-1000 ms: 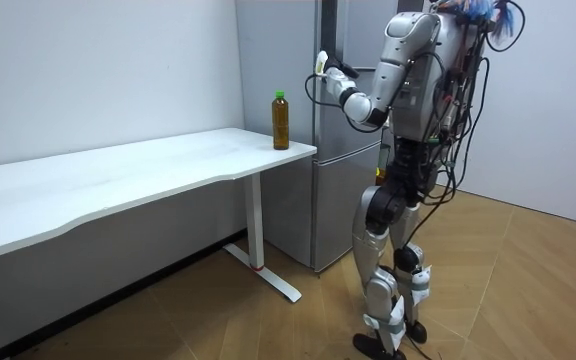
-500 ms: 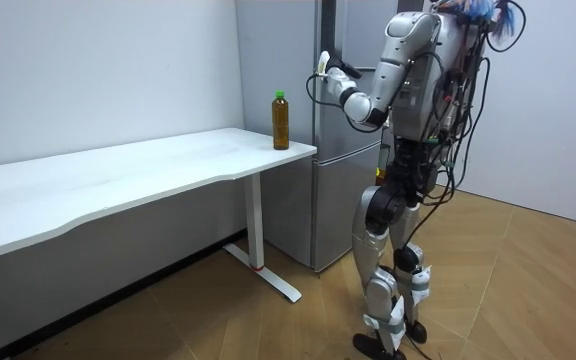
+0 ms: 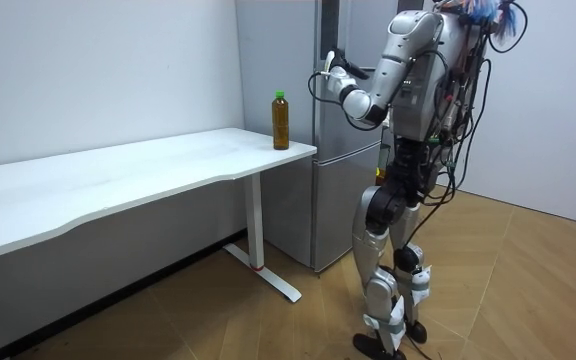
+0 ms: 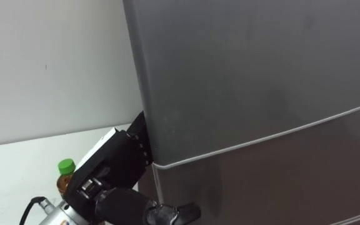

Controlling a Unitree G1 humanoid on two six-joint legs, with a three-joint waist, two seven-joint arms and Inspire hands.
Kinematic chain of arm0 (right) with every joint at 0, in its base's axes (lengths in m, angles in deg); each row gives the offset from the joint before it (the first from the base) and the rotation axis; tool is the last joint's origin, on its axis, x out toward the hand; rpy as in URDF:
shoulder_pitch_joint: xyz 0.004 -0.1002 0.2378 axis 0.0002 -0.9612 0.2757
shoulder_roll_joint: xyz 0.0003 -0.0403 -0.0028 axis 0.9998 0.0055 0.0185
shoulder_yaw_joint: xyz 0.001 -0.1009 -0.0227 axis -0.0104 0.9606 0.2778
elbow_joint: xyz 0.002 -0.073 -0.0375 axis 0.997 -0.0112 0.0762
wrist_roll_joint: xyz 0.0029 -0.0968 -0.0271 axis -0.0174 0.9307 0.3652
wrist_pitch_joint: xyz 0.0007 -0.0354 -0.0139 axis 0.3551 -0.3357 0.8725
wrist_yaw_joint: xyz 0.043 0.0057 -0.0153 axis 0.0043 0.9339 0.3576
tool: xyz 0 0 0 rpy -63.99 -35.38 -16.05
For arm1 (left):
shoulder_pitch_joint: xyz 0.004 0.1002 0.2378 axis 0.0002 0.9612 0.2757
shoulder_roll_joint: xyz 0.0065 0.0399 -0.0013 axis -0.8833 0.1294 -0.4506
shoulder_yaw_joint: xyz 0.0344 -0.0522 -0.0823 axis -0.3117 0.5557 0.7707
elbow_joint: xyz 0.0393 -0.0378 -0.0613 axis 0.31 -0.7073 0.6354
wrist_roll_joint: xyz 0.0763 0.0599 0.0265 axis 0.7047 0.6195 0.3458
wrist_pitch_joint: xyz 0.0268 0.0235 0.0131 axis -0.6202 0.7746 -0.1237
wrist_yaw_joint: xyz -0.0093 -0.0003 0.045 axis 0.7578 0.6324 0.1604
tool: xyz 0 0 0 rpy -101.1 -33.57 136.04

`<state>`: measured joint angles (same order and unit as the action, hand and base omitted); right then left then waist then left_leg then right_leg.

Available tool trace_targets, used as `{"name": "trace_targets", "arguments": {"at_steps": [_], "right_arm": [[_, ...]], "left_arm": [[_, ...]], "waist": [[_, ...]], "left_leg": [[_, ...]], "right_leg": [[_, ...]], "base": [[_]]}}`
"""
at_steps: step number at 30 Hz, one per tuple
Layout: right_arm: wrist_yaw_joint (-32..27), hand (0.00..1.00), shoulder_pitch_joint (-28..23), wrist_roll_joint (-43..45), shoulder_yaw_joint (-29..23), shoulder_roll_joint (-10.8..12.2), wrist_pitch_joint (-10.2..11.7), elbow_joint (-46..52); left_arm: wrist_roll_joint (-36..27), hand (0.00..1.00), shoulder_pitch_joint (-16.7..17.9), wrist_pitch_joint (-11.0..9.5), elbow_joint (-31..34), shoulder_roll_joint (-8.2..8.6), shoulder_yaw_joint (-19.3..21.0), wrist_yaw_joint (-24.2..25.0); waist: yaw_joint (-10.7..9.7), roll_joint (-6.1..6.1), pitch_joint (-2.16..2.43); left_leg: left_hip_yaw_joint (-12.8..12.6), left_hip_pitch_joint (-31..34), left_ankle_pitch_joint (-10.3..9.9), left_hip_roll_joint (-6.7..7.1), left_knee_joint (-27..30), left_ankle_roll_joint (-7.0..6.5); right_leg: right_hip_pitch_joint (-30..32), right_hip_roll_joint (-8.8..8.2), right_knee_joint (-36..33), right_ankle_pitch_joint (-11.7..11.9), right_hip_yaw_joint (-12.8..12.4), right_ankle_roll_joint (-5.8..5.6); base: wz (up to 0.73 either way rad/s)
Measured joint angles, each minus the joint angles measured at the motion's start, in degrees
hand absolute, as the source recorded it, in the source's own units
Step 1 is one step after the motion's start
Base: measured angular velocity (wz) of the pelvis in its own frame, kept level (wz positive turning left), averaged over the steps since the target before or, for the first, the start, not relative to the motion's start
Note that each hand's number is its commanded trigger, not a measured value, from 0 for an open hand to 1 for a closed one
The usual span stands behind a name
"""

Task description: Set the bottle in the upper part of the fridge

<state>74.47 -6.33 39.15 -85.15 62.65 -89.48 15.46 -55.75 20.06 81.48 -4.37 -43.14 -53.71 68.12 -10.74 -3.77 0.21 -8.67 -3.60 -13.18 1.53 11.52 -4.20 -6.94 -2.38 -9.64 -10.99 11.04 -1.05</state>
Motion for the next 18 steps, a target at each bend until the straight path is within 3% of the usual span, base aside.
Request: {"name": "trace_targets", "arguments": {"at_steps": [4,8,13,18], "right_arm": [[0.78,0.00,-0.30,0.01,-0.52,-0.20,-0.01,0.08],[1.23,0.00,-0.23,0.18,-0.52,-0.60,-0.01,0.07],[1.55,0.00,-0.31,0.19,-0.42,-1.45,-0.02,0.46],[1.59,0.00,-0.30,0.18,-0.34,-2.10,-0.05,0.54]], "left_arm": [[0.00,0.00,0.09,1.52,1.69,-0.70,0.46,0.92],[-0.38,0.00,0.08,1.75,2.12,-1.14,0.56,1.23],[-6.00,0.00,0.11,2.38,2.52,-1.86,0.55,1.73],[-8.00,0.00,0.14,3.04,4.60,-4.08,0.47,2.80]], "waist": [[0.00,-0.16,0.07],[-0.01,-0.56,0.01],[-0.02,-1.43,-0.05],[0.05,-1.82,-0.05]], "left_leg": [[0.00,0.04,0.00,0.01,0.00,0.00],[-0.19,-0.03,0.00,0.05,0.14,-0.01],[-0.55,0.69,-0.06,0.06,0.19,-0.14],[-0.59,1.05,-0.05,0.14,0.28,-0.30]], "right_leg": [[0.10,-0.03,0.00,0.00,-0.02,0.00],[0.35,-0.10,0.00,0.03,0.11,-0.05],[0.68,-0.27,-0.03,0.17,-0.04,-0.18],[1.15,-0.38,-0.07,0.25,-0.08,-0.32]], "base": [[0.00],[0.00],[0.00],[0.00]]}}
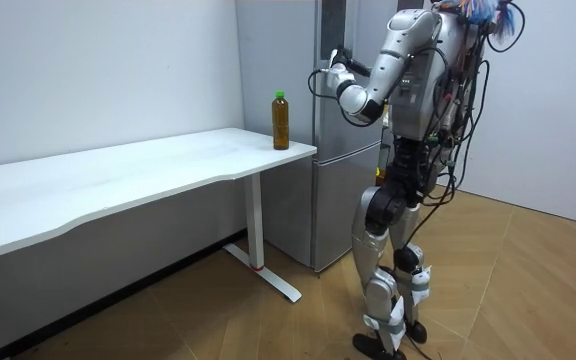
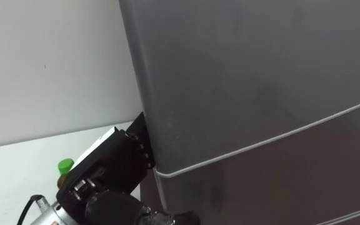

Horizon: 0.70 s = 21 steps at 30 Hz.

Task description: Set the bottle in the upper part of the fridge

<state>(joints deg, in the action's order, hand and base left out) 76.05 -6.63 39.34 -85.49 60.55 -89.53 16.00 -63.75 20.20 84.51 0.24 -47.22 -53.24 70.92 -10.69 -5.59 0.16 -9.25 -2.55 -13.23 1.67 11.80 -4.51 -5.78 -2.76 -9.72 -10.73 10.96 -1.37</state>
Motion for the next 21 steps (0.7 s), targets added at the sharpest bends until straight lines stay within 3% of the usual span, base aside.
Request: {"name": "trace_targets", "arguments": {"at_steps": [5,10,16,21], "right_arm": [[0.01,0.00,-0.09,0.00,0.01,-0.25,0.00,0.05],[-0.01,0.00,-0.09,0.12,-0.11,-0.64,-0.01,0.11],[-0.06,0.00,-0.11,-0.15,-0.10,-0.95,0.04,0.07],[-0.18,0.00,-0.14,-0.54,-0.11,-1.05,0.06,0.10]], "left_arm": [[0.11,0.00,-0.01,0.72,1.46,-1.00,-0.04,1.61],[0.16,0.00,-0.18,1.58,3.03,-2.48,0.44,2.10],[0.19,0.00,-0.94,1.59,5.30,-2.91,0.58,1.87],[0.15,0.00,-4.06,1.58,5.94,-3.59,-0.89,1.95]], "waist": [[0.05,-0.51,0.32],[-0.07,-0.89,0.34],[-0.32,-1.22,0.18],[-1.28,-1.15,0.05]], "left_leg": [[-0.05,0.03,-0.01,0.08,-0.03,-0.13],[-0.23,0.50,0.12,0.08,-0.01,-0.34],[-2.02,0.75,0.16,-0.07,-0.04,-0.43],[-3.46,-0.21,0.18,-0.16,-0.47,-0.55]], "right_leg": [[0.05,-0.05,0.06,0.10,-0.06,-0.14],[0.88,-0.09,0.00,0.30,-0.15,-0.19],[1.70,-0.03,-0.03,0.66,-2.40,-0.30],[1.61,0.02,-0.08,0.84,-3.97,-0.40]], "base": [[0.00],[-0.01],[-0.15],[-0.17]]}}
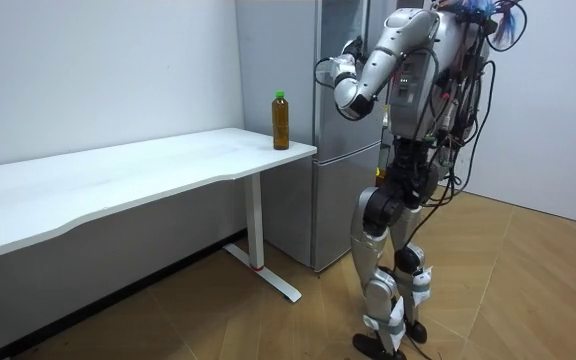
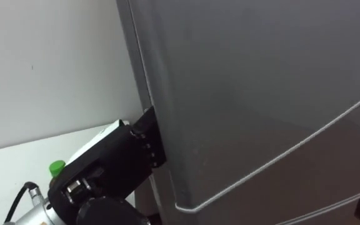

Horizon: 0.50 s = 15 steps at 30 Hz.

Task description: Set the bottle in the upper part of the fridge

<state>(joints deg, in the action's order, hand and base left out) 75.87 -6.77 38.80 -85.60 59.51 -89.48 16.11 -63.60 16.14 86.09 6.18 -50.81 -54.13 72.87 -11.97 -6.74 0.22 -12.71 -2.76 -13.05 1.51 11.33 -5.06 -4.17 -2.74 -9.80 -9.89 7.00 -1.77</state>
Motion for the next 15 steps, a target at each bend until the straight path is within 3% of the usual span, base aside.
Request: {"name": "trace_targets", "arguments": {"at_steps": [4,11,15], "right_arm": [[-0.70,0.00,0.06,-0.72,0.09,0.00,0.01,0.07],[-0.98,0.00,0.05,-0.68,-0.03,-0.09,-0.03,0.07],[-0.98,0.00,0.16,-0.59,-0.17,-0.46,-0.03,0.09]], "left_arm": [[0.00,0.00,-3.16,-0.12,0.07,0.07,-1.91,1.20],[0.01,0.00,-8.28,-0.14,0.21,1.34,-5.00,3.64],[-0.07,0.00,-9.17,-0.15,0.24,1.35,-6.58,4.90]], "waist": [[-0.25,0.07,-0.24],[-2.00,0.11,-0.34],[-3.11,0.10,-0.34]], "left_leg": [[-2.31,-0.99,-0.20,-0.48,-0.90,0.00],[-4.46,-1.52,-0.62,-1.01,-1.02,0.16],[-5.75,-2.02,-0.74,-1.19,-0.96,0.37]], "right_leg": [[0.29,0.72,-0.13,0.31,-2.41,0.06],[1.18,0.90,-0.13,0.50,-3.82,0.20],[1.18,1.12,0.07,0.50,-4.55,0.20]], "base": [[-0.30],[-0.18],[-0.16]]}}
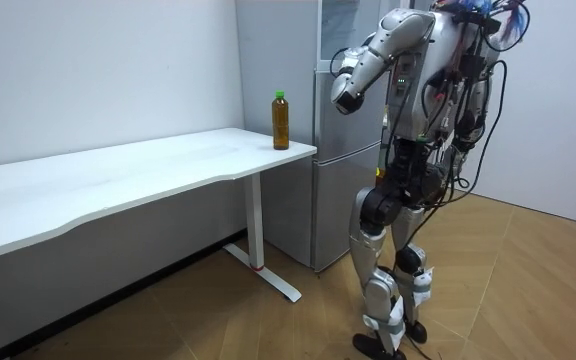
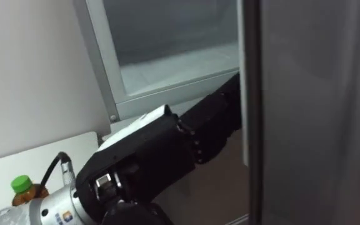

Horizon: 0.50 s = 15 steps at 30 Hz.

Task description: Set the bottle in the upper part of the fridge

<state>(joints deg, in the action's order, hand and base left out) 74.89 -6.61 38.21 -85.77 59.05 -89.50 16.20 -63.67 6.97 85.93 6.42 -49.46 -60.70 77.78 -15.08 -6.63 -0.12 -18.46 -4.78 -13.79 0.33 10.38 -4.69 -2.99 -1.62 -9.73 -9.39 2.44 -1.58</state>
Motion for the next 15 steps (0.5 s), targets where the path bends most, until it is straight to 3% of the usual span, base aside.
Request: {"name": "trace_targets", "arguments": {"at_steps": [6,9,15], "right_arm": [[-0.01,0.00,0.01,-0.08,0.16,-0.38,0.00,0.07],[0.01,0.00,0.00,-0.06,0.17,-0.94,0.00,0.10],[0.00,0.00,-0.34,-0.23,0.23,-1.30,-0.10,0.77]], "left_arm": [[-0.07,0.00,0.00,-0.05,-0.20,-0.12,-1.14,0.71],[-1.11,0.00,-0.02,-0.10,-1.45,0.21,-3.02,0.73],[-1.20,0.00,-0.17,-0.23,-2.21,0.85,-4.24,0.73]], "waist": [[-0.96,-0.12,-0.08],[-1.93,-0.64,-0.38],[-2.74,-0.79,-0.38]], "left_leg": [[-1.80,-0.72,-0.59,-0.58,-0.09,0.45],[-2.43,-0.84,-0.79,-0.76,-0.13,0.57],[-5.35,-0.90,-1.07,-1.48,-0.62,1.11]], "right_leg": [[0.07,0.73,0.08,0.05,-0.87,0.08],[0.26,0.82,0.02,0.06,-0.91,0.10],[1.78,1.07,-0.18,0.27,-1.64,0.44]], "base": [[-0.16],[-0.12],[-0.26]]}}
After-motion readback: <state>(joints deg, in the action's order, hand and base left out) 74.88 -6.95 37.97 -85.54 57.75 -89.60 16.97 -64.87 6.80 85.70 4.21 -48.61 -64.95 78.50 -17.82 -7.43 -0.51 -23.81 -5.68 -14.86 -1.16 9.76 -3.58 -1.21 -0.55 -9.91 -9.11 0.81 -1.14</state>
